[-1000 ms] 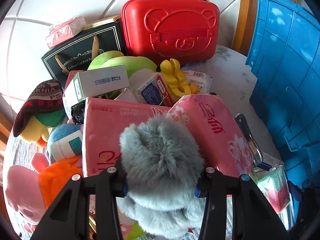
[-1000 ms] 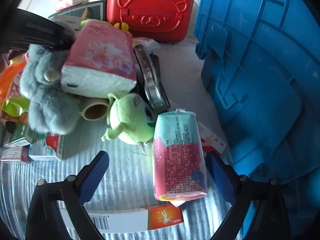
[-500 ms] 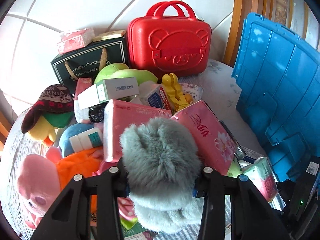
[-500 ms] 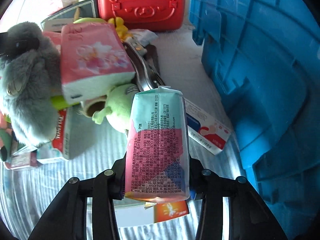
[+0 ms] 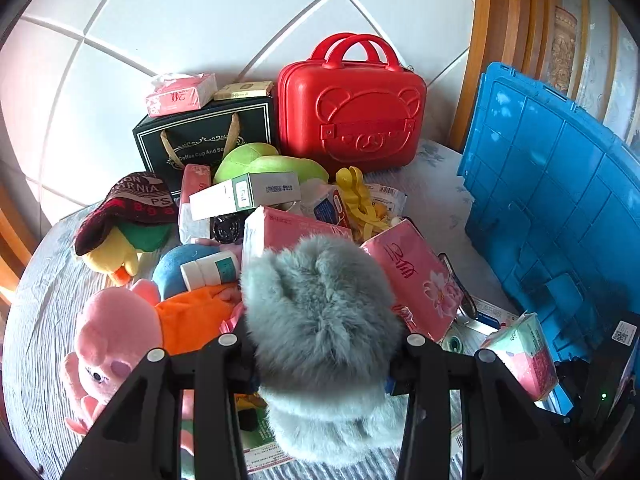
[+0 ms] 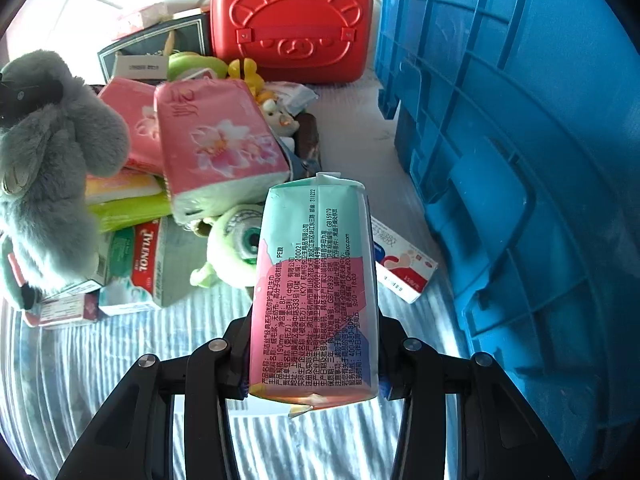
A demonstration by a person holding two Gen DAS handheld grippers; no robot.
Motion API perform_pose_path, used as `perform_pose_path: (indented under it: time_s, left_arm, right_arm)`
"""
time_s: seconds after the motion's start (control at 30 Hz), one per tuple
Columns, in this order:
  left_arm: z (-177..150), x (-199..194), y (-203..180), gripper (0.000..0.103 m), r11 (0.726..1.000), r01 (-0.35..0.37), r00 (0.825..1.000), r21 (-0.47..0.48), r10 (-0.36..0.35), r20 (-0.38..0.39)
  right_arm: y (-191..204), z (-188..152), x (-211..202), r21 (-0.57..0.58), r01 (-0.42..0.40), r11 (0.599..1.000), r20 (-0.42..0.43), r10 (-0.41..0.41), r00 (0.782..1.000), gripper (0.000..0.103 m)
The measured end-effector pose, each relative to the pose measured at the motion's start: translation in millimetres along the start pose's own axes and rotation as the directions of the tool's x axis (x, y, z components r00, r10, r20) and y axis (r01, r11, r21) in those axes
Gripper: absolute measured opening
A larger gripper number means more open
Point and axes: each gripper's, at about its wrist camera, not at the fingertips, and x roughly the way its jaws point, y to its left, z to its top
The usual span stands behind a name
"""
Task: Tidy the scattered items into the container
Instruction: 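Lift the grey bunny and tissue pack and carry them over the blue crate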
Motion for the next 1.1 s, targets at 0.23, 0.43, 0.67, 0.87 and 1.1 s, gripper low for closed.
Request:
perform_pose_path:
  time_s: [0.23, 0.43, 0.67, 0.87, 1.1]
  left_arm:
    - [-6, -17, 3, 0.041, 1.0, -0.028, 1.0, -0.011, 0.028, 0.001]
    - [-10, -39, 15, 0.041, 0.998, -0.034, 0.999, -0.053, 0.035, 0.019]
    - [-9, -69, 27, 0.041, 0.995, -0.062, 0.997, -0.08, 0.065, 0.041]
    - [-7, -99, 41, 0.041, 0.991, -0.095, 0.993, -0.09, 0.101, 0.058]
    - [2, -137, 56, 0.041, 0.984, -0.146, 0.984, -0.103, 0.155, 0.085]
  right_arm:
    - [6, 6, -15, -0.003, -0.017, 1.0, 0.026, 0.017, 1.0, 0.043]
    - [12, 5, -43, -0.016, -0.039, 0.999, 0.05, 0.039, 0.998, 0.043]
    - [21, 19, -78, -0.043, -0.073, 0.996, 0.092, 0.077, 0.993, 0.043]
    - [29, 34, -115, -0.084, -0.114, 0.99, 0.123, 0.124, 0.985, 0.043]
    - [40, 56, -163, -0.14, -0.16, 0.977, 0.16, 0.182, 0.97, 0.043]
